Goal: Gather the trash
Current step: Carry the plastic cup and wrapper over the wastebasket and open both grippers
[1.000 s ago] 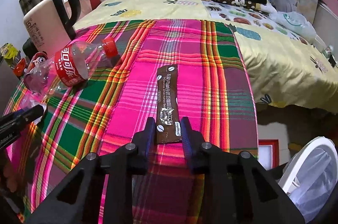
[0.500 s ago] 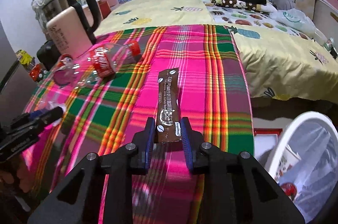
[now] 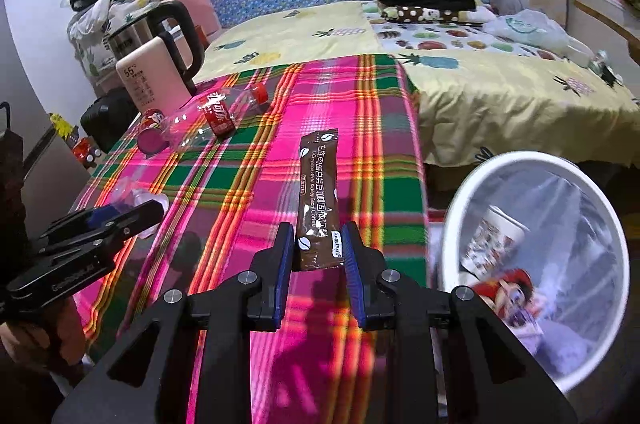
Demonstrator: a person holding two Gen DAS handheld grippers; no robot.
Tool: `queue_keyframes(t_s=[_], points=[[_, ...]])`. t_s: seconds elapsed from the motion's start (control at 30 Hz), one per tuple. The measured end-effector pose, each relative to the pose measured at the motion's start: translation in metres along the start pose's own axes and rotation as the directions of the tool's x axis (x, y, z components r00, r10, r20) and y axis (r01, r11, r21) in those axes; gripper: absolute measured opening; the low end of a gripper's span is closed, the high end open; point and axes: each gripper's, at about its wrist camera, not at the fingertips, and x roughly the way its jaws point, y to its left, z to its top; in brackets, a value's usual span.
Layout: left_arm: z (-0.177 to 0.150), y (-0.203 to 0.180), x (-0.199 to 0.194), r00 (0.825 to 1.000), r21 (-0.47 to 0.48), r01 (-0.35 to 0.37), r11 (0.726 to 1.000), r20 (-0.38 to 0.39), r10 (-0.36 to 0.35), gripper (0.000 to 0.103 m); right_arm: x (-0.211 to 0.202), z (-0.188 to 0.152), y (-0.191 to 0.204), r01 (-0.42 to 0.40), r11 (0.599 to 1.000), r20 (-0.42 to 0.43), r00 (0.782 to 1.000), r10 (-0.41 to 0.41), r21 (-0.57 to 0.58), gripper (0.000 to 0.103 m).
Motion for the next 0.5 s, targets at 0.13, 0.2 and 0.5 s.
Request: queue_keyframes(t_s=[0.13, 0.2, 0.5], points=[[-0.001, -0.016, -0.006, 1.0, 0.026, 0.022, 0.999, 0.006, -0.022, 0.041, -0.011, -0.006, -0.007, 0.015, 1.0, 0.016, 1.0, -0.015, 0.02, 0.025], [-0.001, -0.023, -0.009, 0.999, 0.039, 0.032, 0.999, 0.009, -0.033, 0.041, -0.015, -0.009, -0.011, 0.021, 0.999, 0.025, 0.999, -0.021, 0.031, 0.025], [-0.005, -0.057, -0.011, 0.997, 0.086, 0.076, 0.993, 0.003, -0.077, 0.041, -0.032, -0.021, -0.024, 0.043, 0.997, 0.058, 0.997, -0.047, 0.068, 0.025]])
